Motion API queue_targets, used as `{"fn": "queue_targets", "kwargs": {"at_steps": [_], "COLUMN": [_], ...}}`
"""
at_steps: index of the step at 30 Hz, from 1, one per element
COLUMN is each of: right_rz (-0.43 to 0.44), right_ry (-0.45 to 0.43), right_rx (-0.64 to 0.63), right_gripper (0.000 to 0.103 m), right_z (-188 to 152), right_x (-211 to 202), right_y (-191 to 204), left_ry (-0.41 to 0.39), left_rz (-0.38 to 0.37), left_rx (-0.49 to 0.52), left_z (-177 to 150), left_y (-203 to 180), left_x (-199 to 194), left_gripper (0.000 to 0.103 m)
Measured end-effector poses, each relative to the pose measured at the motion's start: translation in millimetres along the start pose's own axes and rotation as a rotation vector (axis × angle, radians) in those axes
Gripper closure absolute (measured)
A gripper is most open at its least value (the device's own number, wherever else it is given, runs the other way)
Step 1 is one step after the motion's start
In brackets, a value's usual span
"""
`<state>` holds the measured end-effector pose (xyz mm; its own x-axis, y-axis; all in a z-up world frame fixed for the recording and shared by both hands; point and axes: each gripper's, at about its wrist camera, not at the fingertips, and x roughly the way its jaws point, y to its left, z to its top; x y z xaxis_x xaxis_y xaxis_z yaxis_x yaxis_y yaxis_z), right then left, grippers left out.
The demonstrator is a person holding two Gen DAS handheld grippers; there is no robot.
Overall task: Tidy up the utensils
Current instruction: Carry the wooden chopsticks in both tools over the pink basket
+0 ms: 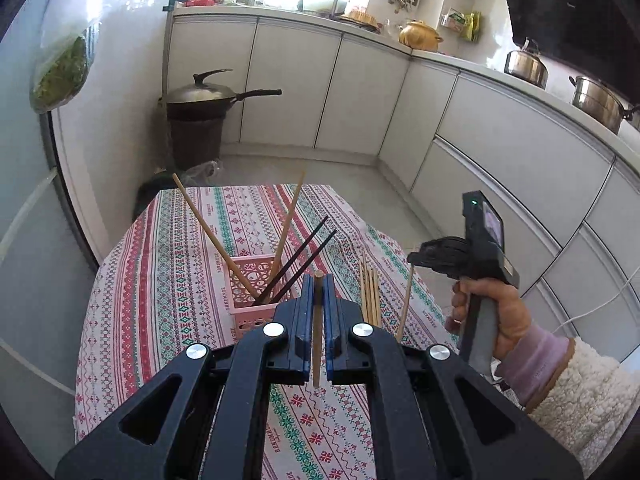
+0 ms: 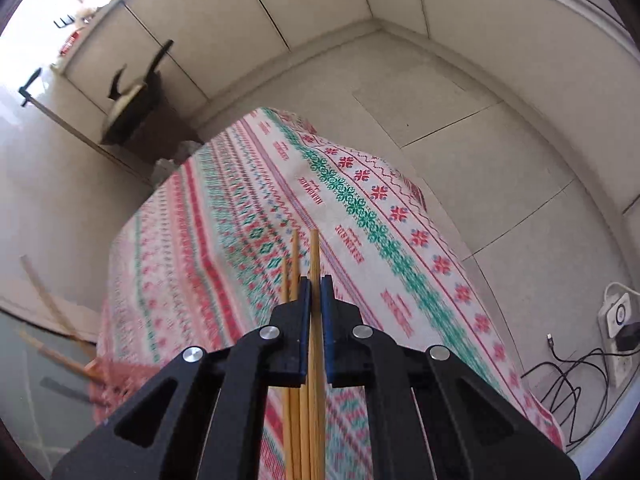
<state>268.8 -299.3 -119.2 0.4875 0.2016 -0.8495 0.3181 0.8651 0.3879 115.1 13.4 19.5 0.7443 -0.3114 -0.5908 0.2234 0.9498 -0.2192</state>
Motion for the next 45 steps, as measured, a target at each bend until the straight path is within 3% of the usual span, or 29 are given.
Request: {"fn": "queue_targets", "kwargs": {"at_steps": [10,16,27,31,34,38,45], "right_rz": [0.179,0.248,0.325,0.352,0.353,0.376,0.410], "right_ry": [-0.093,-0.141,-0.170,-0.153,-0.148,-0.134,-0.173], "right_rx": [-0.019,-0.048,-0.091,-0.085,-0.090,-0.089,-0.105], "right_gripper": [0.097,0.097,0.097,0.097,0.097,0.097,0.097], "right_z": [-51,-56,-40,-36,-36,-36,-34], "right_x": [-121,-165,-196,-194,-193,-193,-208], "right_y": [4,20,44,48,52,60,84], "left_ry": [-0.088,-0.125,-0.254,-0.247,-0.186,-0.140,-0.294], "left_rz": [0.027,0.062,0.091,0.142,0.175,0.185,0.211], "left_rx": [-0.092,-0.168,-0.279,-0.294,-0.287,-0.346,-0.401], "left_z": [11,25,78,88,84,70,68], "left_y": [24,40,52,62,70,87,97], "left_x": [-38,-50,-51,-34,-9,1,-54], "left_gripper": [0.099,0.099,0.099,0.099,0.098,0.083,0.066]}}
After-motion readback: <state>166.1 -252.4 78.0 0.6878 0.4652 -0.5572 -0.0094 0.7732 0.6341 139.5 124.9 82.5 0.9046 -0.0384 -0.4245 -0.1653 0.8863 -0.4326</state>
